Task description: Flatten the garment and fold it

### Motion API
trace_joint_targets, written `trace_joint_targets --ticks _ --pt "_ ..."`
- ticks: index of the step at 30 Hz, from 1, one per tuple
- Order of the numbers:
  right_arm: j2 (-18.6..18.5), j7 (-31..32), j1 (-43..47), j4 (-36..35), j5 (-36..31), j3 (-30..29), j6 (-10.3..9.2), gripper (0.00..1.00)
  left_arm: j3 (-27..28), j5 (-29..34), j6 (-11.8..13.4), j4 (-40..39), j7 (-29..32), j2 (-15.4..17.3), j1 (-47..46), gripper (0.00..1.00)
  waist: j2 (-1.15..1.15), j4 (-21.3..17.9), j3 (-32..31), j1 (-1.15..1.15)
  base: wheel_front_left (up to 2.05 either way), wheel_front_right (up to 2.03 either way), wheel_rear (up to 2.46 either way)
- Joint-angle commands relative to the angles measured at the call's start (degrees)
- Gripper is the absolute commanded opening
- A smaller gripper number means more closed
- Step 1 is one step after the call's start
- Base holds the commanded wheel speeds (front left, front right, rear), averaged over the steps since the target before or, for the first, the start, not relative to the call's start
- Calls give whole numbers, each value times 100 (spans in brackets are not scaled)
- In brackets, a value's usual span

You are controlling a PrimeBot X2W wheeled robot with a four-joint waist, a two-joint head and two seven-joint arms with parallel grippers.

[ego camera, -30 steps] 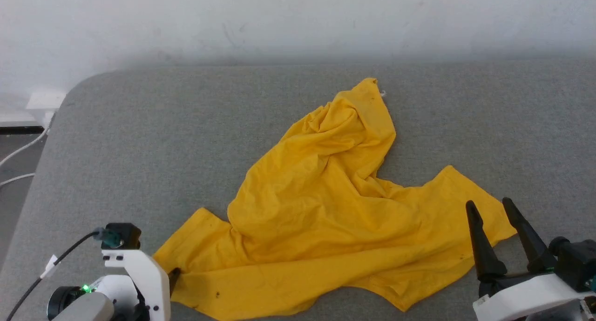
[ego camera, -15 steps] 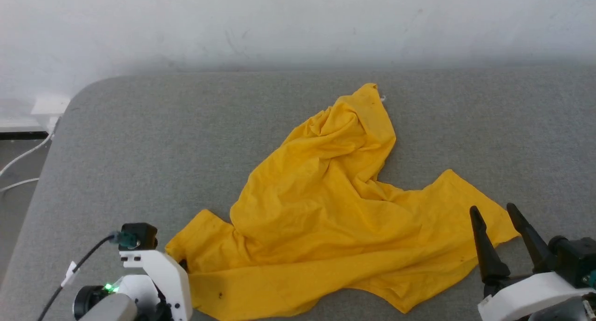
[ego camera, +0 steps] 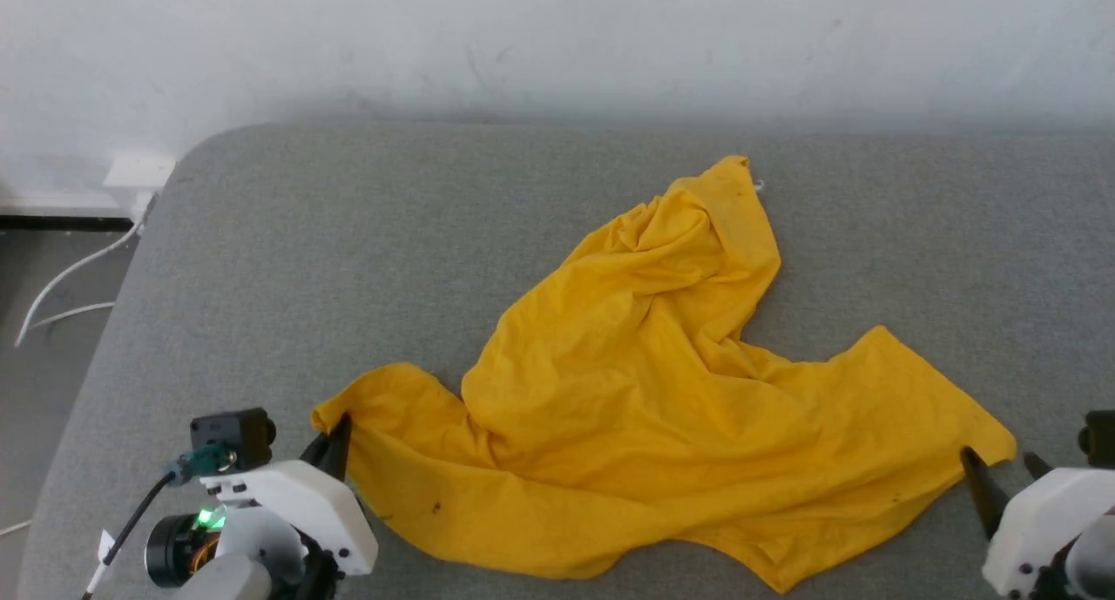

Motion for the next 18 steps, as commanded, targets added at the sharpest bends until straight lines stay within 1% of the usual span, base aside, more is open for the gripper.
trace_joint_targets --ticks 1,5,7,10,15,17,18 --pt "-126 312 -199 189 121 -101 -5 100 33 76 68 -117 -55 23 56 0 0 33 49 0 0 0 0" --pt "-453 1119 -664 737 403 -263 -5 100 38 118 140 -359 -63 55 49 0 0 47 160 0 0 0 0" --pt "-566 1392 -889 987 507 -223 -5 100 46 120 155 -446 -62 57 28 0 0 55 233 0 0 0 0" --pt "-687 1629 -1222 1359 591 -82 -5 100 60 132 174 -535 -69 62 -14 0 0 57 354 0 0 0 0" --pt "-736 2077 -1601 2073 744 163 -5 100 57 134 148 -590 -64 52 -95 0 0 82 556 0 0 0 0" --pt "-717 2373 -1646 2352 794 231 -5 100 49 128 124 -572 -56 46 -124 0 0 102 600 0 0 0 0" --pt "-692 2533 -1657 2475 839 250 -5 92 48 126 113 -560 -60 43 -135 0 0 108 611 0 0 0 0"
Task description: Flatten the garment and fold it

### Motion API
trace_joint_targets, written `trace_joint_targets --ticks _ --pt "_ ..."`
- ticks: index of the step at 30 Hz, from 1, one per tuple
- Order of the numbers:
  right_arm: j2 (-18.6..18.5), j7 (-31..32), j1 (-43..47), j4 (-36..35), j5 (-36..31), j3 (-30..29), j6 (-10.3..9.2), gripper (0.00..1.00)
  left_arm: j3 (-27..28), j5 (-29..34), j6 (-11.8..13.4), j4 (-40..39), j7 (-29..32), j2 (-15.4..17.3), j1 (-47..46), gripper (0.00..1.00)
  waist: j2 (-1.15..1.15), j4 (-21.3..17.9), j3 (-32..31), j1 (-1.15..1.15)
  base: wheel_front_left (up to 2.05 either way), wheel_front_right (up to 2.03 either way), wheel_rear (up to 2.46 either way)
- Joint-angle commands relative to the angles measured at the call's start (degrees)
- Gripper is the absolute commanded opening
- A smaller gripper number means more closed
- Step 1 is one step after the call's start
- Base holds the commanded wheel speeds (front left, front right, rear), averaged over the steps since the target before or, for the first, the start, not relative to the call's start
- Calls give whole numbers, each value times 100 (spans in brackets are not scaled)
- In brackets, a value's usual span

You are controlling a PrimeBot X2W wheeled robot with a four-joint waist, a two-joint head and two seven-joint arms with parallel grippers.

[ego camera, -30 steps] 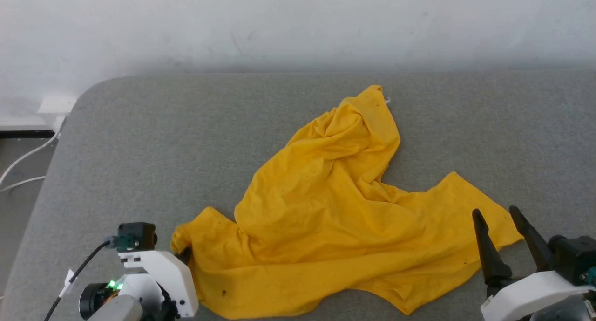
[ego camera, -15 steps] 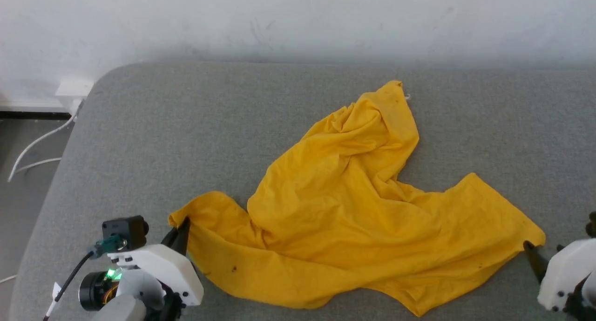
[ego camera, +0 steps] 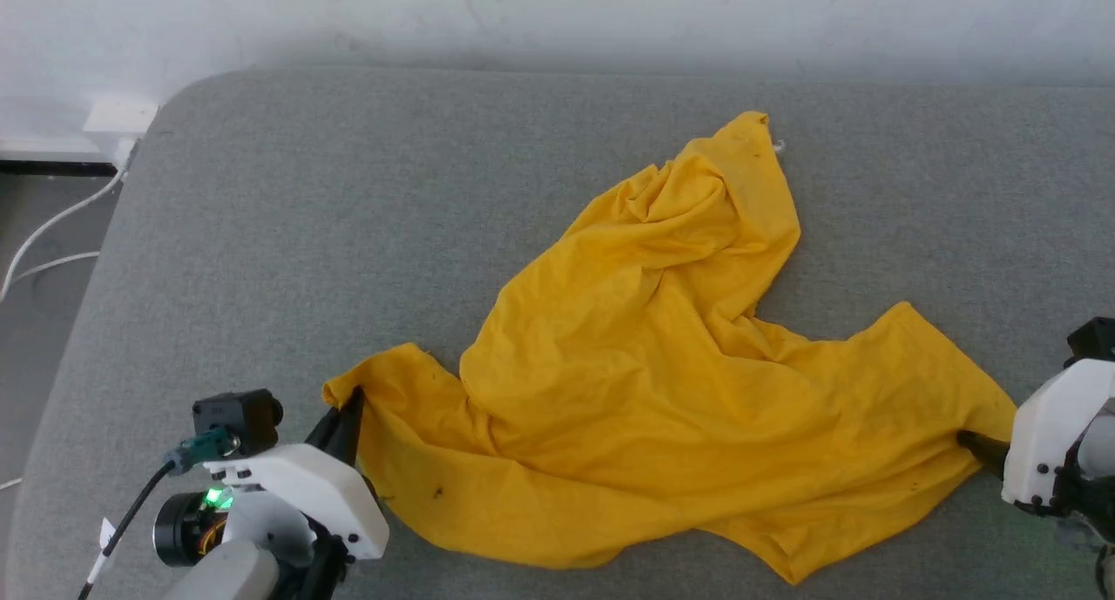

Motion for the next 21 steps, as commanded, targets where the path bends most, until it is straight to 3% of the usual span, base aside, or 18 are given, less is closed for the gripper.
trace_joint_targets --ticks 1,3,4,11,16,21 --pt "158 316 108 407 76 106 -5 50 12 39 -23 21 -20 7 -86 0 0 34 49 0 0 0 0" --pt "202 564 96 563 144 98 -5 21 9 22 -38 45 -18 -3 -87 0 0 40 52 0 0 0 0" --pt "219 626 82 600 173 95 -5 0 6 16 -46 59 -19 -6 -87 0 0 40 37 0 0 0 0" --pt "73 234 -104 54 264 134 -5 0 92 74 -54 0 -99 149 -143 0 0 -39 -238 0 0 0 0" --pt "-147 -298 -294 -861 232 160 -5 0 313 286 -56 -291 -112 553 -579 0 0 -111 -454 0 0 0 0" --pt "-309 -720 -788 -1403 96 43 -5 0 466 409 -269 -395 218 880 -1483 0 0 -207 -565 0 0 0 0"
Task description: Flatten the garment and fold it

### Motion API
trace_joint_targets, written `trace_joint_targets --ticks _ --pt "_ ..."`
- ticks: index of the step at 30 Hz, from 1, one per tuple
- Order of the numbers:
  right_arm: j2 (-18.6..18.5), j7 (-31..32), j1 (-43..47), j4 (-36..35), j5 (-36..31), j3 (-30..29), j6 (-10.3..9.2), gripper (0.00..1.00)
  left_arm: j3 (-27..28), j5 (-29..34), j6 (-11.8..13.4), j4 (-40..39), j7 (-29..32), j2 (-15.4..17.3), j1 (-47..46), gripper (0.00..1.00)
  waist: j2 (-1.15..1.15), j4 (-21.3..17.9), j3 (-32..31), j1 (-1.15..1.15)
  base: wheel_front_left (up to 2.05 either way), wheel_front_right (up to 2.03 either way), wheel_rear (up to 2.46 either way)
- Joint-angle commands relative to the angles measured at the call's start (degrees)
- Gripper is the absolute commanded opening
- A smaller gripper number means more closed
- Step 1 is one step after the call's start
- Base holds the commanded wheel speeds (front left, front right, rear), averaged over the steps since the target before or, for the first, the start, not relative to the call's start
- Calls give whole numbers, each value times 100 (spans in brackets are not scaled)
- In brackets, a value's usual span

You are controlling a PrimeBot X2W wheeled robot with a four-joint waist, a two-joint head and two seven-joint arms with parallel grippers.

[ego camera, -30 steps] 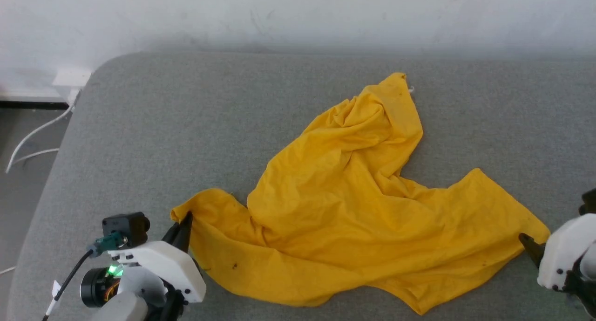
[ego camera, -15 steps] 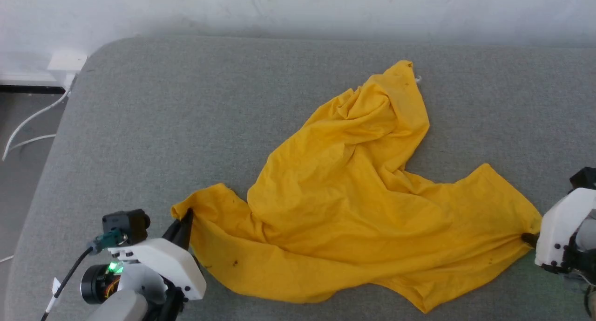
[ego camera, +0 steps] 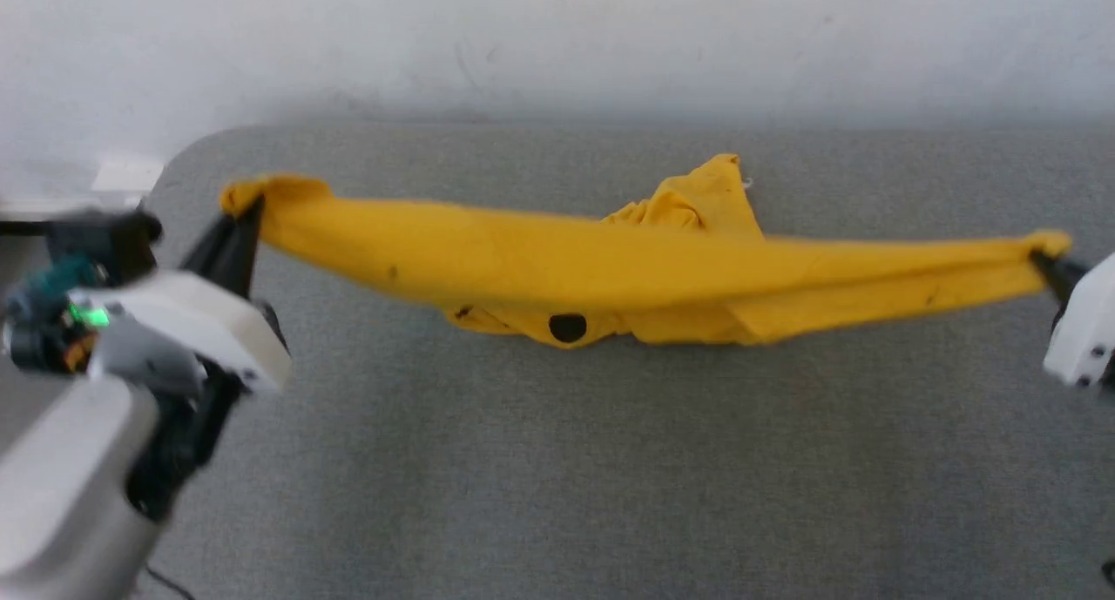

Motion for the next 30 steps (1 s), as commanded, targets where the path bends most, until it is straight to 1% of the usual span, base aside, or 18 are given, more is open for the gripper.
trace_joint_targets --ticks 1,2,6,13,18,19,25,30 --pt "-79 -157 -367 -66 -63 -55 -5 0 78 91 -136 82 140 111 -506 0 -1 -98 -47 0 0 0 0" --pt "-106 -232 -559 -78 -83 -73 -5 0 95 117 -208 162 218 141 -762 0 -1 -126 -20 0 0 0 0" --pt "-227 -570 -1481 105 -185 -75 -5 0 117 272 -393 584 453 95 -1815 0 -1 -231 171 0 0 0 0" --pt "-406 -1431 -3456 846 -490 -122 -5 0 48 663 -782 1785 491 -207 -3683 0 -1 -391 916 0 0 0 0" --pt "-451 -2164 -4703 1499 -787 -10 -5 0 27 915 -1021 2651 312 -405 -4846 0 -1 -505 1549 0 0 0 0" --pt "-451 -2164 -4703 1499 -787 -10 -5 0 27 915 -1021 2651 312 -405 -4846 0 -1 -505 1549 0 0 0 0" --pt "-422 -3199 -5866 2349 -1035 281 -5 0 69 1108 -1222 3561 -68 -574 -5909 0 -1 -607 2154 0 0 0 0" --pt "-410 -3951 -6508 2900 -1073 670 -5 0 78 1205 -1368 4113 -399 -685 -6498 0 -1 -638 2527 0 0 0 0"
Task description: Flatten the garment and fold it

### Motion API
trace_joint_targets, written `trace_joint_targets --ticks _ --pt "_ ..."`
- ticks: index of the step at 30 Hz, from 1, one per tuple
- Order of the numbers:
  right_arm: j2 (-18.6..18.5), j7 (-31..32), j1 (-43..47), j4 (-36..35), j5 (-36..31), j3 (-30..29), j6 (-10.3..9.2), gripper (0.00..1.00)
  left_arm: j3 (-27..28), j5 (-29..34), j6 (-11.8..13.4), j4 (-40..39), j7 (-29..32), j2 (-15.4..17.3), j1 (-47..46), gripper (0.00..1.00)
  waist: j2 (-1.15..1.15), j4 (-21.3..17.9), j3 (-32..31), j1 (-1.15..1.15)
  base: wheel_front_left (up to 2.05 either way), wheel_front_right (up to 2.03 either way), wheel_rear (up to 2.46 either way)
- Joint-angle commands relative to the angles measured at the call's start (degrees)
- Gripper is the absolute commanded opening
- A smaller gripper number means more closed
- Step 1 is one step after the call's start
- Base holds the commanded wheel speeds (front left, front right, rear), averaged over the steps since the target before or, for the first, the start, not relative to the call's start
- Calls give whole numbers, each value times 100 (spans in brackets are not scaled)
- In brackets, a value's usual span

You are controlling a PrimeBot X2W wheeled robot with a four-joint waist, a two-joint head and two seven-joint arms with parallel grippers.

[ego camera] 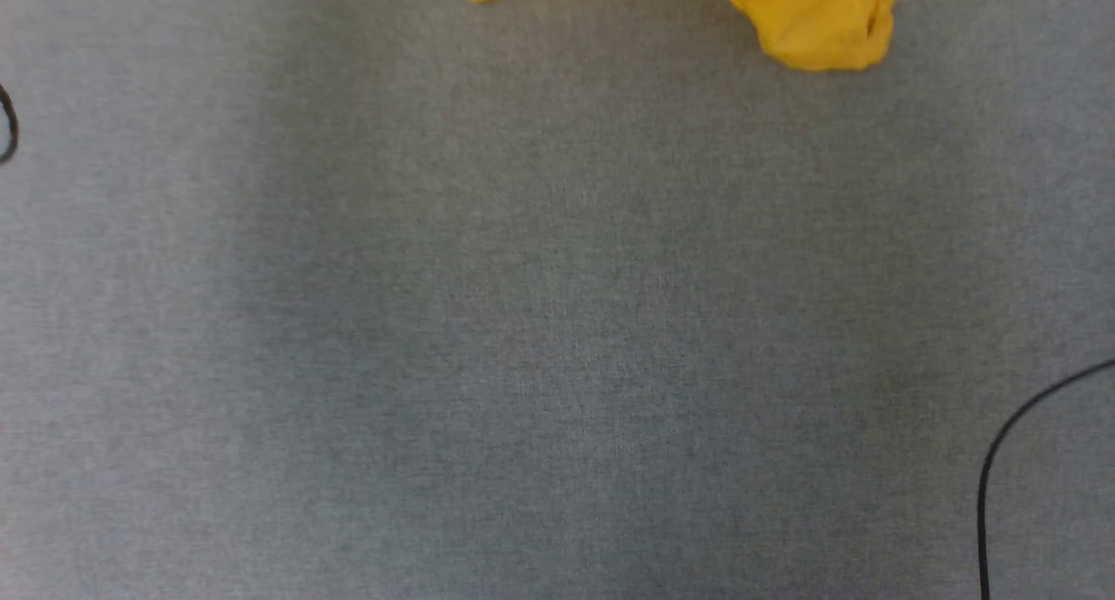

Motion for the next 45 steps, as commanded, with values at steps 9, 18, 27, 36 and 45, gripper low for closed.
trace_joint_targets --ticks 9,18,27,36,45 --pt "220 -752 -200 1033 267 769 -14 0 73 -112 -285 948 -520 -241 -16 0 -1 -113 652 -1 0 0 0" --pt "347 -1094 1101 1518 798 1713 -14 0 253 -539 -643 1450 -1001 -519 1470 0 -1 2 -66 -1 0 0 0" --pt "-100 -929 3633 348 1578 2039 -14 0 730 -734 -348 215 -1084 -500 4152 0 -1 132 -1318 -1 0 0 0" --pt "70 146 6768 -2016 1302 618 -14 0 1069 -885 1015 -2738 -830 27 7277 0 -1 90 -2092 -1 0 0 0" --pt "1284 1434 9136 -4067 690 -953 -14 0 1391 -1172 2368 -5004 -227 454 9698 0 -1 197 -2327 -1 0 0 0"
